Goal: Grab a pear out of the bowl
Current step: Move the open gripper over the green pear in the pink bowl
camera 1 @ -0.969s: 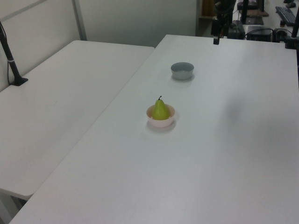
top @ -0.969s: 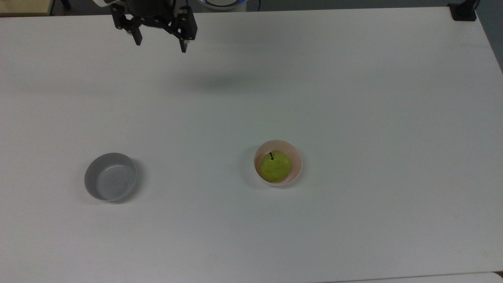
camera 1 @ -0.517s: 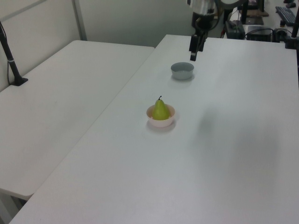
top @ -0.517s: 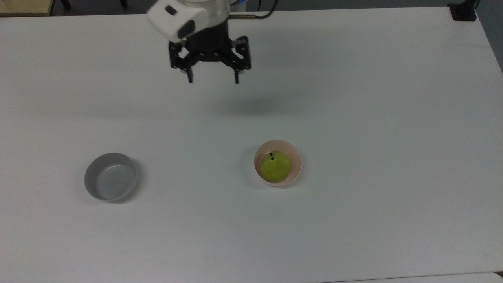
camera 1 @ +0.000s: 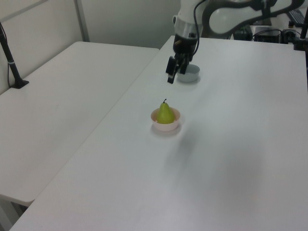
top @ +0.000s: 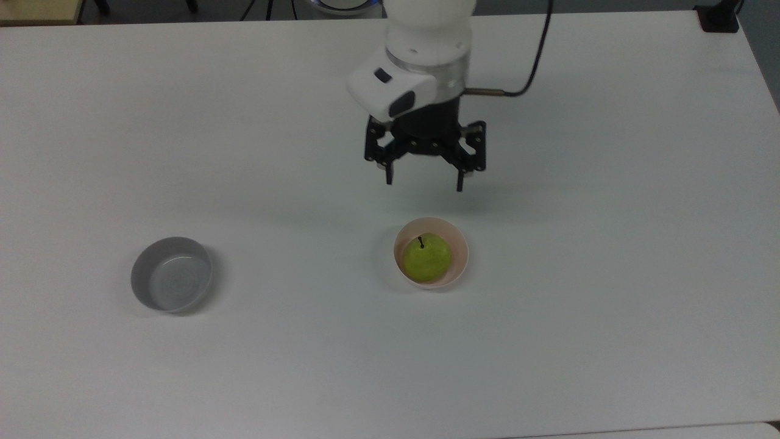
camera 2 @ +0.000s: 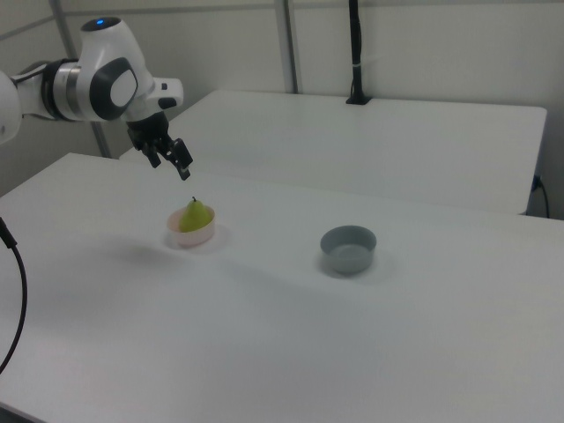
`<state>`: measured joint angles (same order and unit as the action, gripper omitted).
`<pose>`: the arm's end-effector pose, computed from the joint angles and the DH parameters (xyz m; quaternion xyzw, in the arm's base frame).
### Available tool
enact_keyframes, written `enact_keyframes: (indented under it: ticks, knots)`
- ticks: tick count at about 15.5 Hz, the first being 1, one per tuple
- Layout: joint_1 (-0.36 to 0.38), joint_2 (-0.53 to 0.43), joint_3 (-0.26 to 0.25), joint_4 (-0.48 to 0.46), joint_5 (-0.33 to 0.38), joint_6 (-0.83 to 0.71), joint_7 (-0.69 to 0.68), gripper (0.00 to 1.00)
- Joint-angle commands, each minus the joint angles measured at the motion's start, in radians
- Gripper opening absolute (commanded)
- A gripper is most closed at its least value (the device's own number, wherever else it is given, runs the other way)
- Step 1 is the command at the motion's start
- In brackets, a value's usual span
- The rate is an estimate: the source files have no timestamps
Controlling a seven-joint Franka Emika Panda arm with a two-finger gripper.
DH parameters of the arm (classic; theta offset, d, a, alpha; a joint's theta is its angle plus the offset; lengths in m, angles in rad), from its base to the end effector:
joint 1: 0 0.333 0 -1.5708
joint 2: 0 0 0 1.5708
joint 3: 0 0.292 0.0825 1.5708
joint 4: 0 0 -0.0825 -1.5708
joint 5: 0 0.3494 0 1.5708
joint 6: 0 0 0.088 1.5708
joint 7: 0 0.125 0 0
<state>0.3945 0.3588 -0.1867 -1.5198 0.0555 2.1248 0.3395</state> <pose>0.6348 0.1531 0.4538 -0.9898 0.0669 -0.1230 0.0279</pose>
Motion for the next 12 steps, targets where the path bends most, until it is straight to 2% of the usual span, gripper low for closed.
enact_keyframes:
  ticks: [1, 3, 5, 12]
  knots:
    - [0.079, 0.098, -0.078, 0.07, 0.014, 0.043, 0.058, 1.0]
    - [0.102, 0.146, -0.103, 0.098, 0.015, 0.058, 0.067, 1.0]
    - [0.101, 0.163, -0.103, 0.081, 0.009, 0.109, 0.064, 1.0]
    - [0.101, 0.223, -0.099, 0.075, -0.009, 0.113, 0.061, 1.0]
